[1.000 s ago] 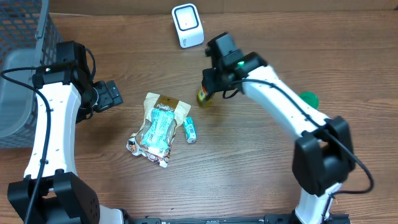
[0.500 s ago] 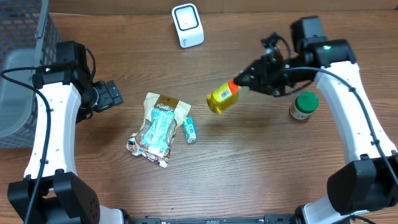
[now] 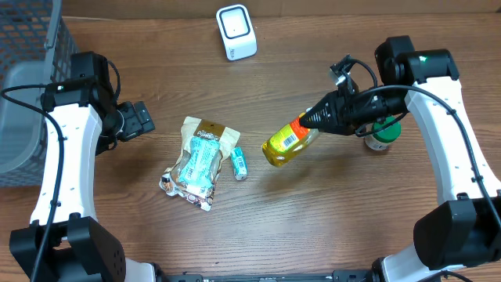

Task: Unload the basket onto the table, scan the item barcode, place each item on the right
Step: 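Lift the yellow bottle and carry it right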

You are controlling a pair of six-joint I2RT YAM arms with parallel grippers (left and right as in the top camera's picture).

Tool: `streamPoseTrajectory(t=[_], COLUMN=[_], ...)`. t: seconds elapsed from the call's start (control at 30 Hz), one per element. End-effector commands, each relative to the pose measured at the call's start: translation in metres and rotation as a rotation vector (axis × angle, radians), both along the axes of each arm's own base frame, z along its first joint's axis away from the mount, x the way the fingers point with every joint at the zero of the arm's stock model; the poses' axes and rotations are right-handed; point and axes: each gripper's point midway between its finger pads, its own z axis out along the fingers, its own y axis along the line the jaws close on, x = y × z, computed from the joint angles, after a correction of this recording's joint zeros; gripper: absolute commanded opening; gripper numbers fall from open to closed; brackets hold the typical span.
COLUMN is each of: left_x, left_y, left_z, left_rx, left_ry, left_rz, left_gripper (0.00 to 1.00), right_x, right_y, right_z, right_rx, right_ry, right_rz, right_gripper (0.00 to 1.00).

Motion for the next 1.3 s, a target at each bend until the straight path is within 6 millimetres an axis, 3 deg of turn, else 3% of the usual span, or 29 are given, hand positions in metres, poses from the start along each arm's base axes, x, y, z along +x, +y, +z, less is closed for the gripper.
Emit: streamPoseTrajectory(t=[0.0,0.23,0.4,0.77,1.27], left_x=[0.001,0.001,0.001,0.001,0.001], left_y=[0.0,0.0,0.0,0.0,0.0], left_z=[0.0,0.0,0.0,0.0,0.0], left_rx=[0.003,0.003,0.003,0.003,0.003], left_ry=[-0.002,-0.002,-0.001,-0.001,-0.002], left_rz=[0.0,0.0,0.0,0.0,0.0], left_gripper=[0.99,1.0,1.0,1.0,1.0], right_x=[-0.003,-0.007,-0.019,-0.02,-0.033], right_y=[0.01,0.011,0.015,0.021,0.04], right_z=[0.021,0.025,0.038,0.045,0.045], right_rx=[0.108,0.132,0.227,0.267,0.273], right_ry=[-0.058,-0.081,-0.168,-0.159,-0.16], right_rz=[0.03,0.054,0.121,0.123,0.194], right_gripper=[0.04,0.04,0.04,0.04,0.04])
